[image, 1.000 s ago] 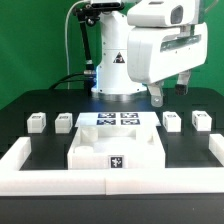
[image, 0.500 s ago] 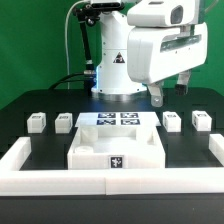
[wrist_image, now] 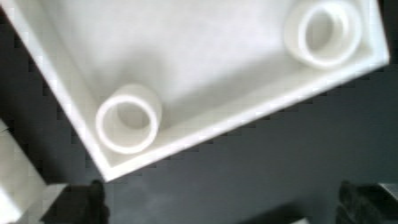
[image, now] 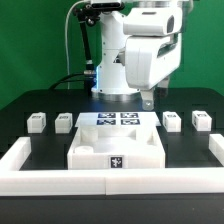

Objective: Assemble square table

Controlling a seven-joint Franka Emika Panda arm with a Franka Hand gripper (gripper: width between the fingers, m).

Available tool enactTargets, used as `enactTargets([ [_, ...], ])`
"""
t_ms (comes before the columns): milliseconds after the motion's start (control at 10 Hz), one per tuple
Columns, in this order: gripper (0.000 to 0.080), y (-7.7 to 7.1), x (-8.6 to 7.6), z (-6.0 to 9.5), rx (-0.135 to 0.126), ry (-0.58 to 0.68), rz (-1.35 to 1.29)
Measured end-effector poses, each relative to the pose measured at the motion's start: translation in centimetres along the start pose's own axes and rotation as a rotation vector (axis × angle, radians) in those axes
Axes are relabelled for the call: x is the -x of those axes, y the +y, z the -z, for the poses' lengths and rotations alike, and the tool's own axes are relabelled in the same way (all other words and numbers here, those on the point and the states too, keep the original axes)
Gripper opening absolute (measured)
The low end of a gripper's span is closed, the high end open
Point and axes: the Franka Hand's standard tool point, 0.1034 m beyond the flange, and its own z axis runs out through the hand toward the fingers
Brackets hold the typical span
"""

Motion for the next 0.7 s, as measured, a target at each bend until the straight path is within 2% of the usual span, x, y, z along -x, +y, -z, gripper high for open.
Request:
enactTargets([
  [400,0.065,-0.1,0.2,-0.2,-0.006,-0.003,0.032],
  [500,0.065,0.1,0.2,-0.2,0.008,0.003,0.063],
  [600,0.065,0.2,0.5,-0.9,0.074,0.035,0.197],
  [700,0.065,-1.0,1.6,-1.7,0.068,0.031,0.262],
])
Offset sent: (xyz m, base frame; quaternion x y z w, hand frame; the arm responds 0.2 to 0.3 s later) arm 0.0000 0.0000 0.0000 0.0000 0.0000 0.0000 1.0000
